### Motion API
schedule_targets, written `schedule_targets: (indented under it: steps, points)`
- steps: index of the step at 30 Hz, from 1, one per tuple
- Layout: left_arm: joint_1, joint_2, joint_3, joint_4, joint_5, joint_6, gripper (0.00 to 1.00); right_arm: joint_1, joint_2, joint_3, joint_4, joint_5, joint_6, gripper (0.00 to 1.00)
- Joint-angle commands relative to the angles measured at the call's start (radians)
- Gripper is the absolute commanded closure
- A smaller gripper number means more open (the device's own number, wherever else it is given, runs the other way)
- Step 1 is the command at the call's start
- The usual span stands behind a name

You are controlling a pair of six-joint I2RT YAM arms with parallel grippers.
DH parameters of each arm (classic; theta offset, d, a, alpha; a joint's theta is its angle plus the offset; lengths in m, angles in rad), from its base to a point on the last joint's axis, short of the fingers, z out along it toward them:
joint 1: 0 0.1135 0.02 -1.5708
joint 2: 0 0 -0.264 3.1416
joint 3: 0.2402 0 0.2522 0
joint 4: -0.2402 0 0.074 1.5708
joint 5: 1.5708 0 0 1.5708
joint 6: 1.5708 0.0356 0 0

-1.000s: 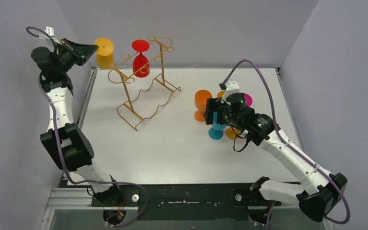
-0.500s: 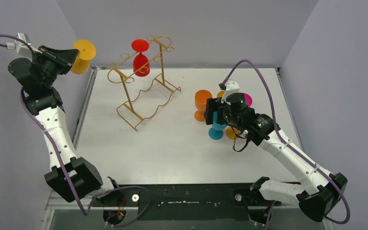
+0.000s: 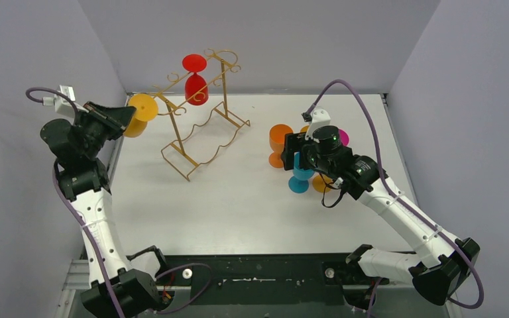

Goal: Take the wine glass off the wine glass rack
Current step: Place the wine glass at the center of the board.

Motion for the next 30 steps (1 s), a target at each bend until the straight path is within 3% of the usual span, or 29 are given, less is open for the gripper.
schedule_targets:
  steps: [1,7,14,23,27,30]
  points:
    - [-0.050,-0.086,-0.027,-0.088,-0.064,0.062,1.00,-0.005,0.003,0.013,0.061,-0.016,0.022,0.16]
    - [-0.135,-0.126,-0.104,-0.167,-0.101,0.126,1.00,-0.005,0.009,0.000,0.096,-0.020,0.031,0.16]
    - [-0.213,-0.144,-0.174,-0.102,-0.062,0.143,1.00,-0.006,0.038,-0.013,0.140,-0.043,0.068,0.16]
    - [-0.352,-0.157,-0.340,0.085,-0.005,0.043,1.00,-0.005,0.074,-0.020,0.215,-0.133,0.108,0.16]
    - [-0.468,-0.165,-0.409,0.154,-0.053,0.015,1.00,-0.006,0.067,-0.030,0.269,-0.205,0.151,0.25]
    - [-0.577,-0.151,-0.420,0.186,-0.081,0.013,1.00,-0.007,0.057,-0.048,0.327,-0.267,0.176,0.27]
